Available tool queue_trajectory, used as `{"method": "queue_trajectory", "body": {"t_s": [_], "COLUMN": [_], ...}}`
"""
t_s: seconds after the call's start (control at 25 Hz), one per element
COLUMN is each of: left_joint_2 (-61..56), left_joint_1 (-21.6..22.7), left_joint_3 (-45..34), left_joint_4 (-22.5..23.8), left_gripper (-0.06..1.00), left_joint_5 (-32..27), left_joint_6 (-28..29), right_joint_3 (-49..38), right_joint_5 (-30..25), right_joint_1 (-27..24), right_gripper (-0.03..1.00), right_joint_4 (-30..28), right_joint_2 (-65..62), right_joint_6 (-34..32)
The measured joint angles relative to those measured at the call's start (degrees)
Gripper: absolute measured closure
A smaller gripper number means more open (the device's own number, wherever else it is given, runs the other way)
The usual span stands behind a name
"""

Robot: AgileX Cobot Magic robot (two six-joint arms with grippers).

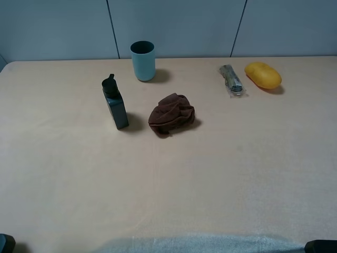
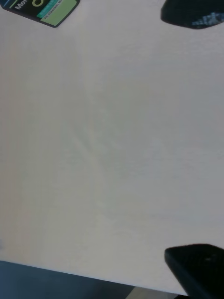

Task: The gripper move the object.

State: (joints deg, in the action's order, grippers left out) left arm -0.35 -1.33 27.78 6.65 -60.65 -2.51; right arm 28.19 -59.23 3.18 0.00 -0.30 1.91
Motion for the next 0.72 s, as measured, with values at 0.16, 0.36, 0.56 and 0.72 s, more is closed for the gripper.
{"method": "queue_trajectory", "body": {"t_s": [0.16,0.36,0.56,0.72], "left_joint_2": [0.0,0.0,0.0,0.0], "left_joint_1": [0.0,0.0,0.0,0.0], "left_joint_3": [0.0,0.0,0.0,0.0], "left_joint_4": [0.0,0.0,0.0,0.0], "left_gripper": [0.02,0.02,0.02,0.02], "left_joint_5": [0.0,0.0,0.0,0.0], "left_joint_6": [0.0,0.0,0.0,0.0], "right_joint_3": [0.0,0.0,0.0,0.0], "right_joint_5": [0.0,0.0,0.0,0.0], "right_joint_1": [0.0,0.0,0.0,0.0], "right_gripper": [0.27,0.27,0.27,0.27], "right_joint_4": [0.0,0.0,0.0,0.0], "right_joint_2": [0.0,0.0,0.0,0.0], "right_joint_6": [0.0,0.0,0.0,0.0]}}
